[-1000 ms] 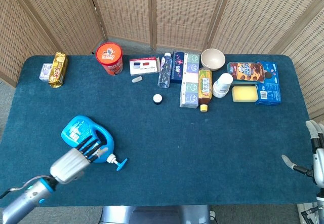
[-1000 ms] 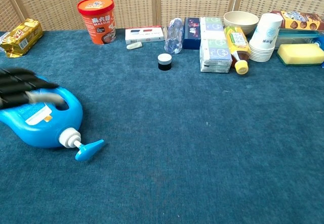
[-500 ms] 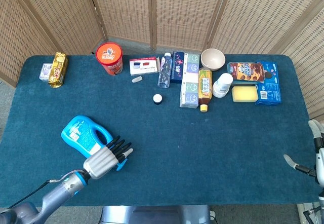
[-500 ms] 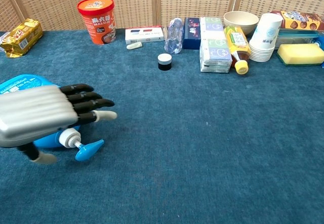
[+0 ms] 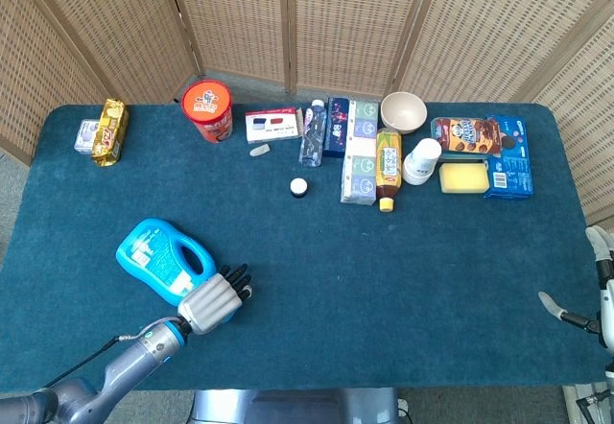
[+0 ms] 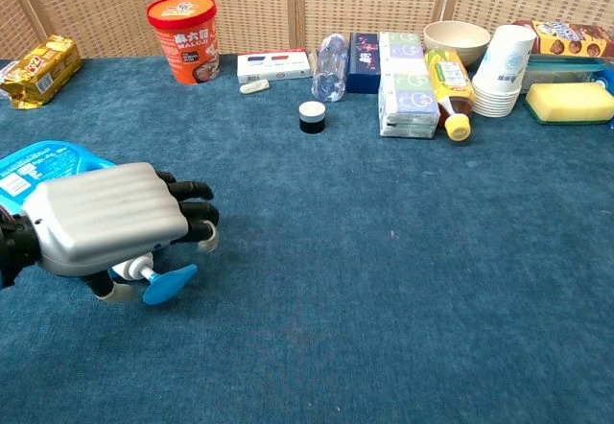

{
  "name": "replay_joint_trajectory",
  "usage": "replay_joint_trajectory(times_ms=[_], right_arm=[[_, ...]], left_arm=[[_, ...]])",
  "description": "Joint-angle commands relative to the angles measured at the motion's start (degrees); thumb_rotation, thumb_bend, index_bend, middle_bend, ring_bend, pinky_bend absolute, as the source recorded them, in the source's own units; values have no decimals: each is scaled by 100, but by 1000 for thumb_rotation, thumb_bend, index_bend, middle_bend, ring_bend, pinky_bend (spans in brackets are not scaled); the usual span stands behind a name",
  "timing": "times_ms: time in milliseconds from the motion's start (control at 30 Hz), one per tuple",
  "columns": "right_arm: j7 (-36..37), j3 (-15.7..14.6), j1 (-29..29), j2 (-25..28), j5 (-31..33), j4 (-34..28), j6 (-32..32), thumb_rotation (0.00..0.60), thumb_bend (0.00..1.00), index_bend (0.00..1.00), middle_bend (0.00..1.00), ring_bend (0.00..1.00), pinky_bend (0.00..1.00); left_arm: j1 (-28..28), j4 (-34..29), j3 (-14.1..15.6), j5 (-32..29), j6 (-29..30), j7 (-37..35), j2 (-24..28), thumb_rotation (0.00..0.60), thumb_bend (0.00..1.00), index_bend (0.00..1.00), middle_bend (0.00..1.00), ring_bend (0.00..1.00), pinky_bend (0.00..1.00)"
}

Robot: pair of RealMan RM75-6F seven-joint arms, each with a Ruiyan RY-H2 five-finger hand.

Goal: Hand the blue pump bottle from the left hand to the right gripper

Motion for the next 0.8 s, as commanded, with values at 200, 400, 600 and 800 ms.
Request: replay_joint_trajectory(times_ms=[200,400,600,800], right_arm=[[255,-4,-23,44,-61,7,35,496,0,0,40,0,0],[388,-19,-31,63,-114,27,51,497,0,0,51,0,0],[425,-36,-18,57,-134,49,19,497,0,0,52,0,0],[415,-38,-13,48,-128,54,9,498,0,0,52,0,0]], left_arm=[[-24,160,170,-307,316,789,-224,600,255,473,388,322,503],[-73,266,293,-320,527,900,-335,600,412,602,529,474,681],[-99,156,345,-81,817,338,-187,600,459,695,628,567,756],[-78,-35,422,353,1225,-564,204,600,466,723,658,595,774]])
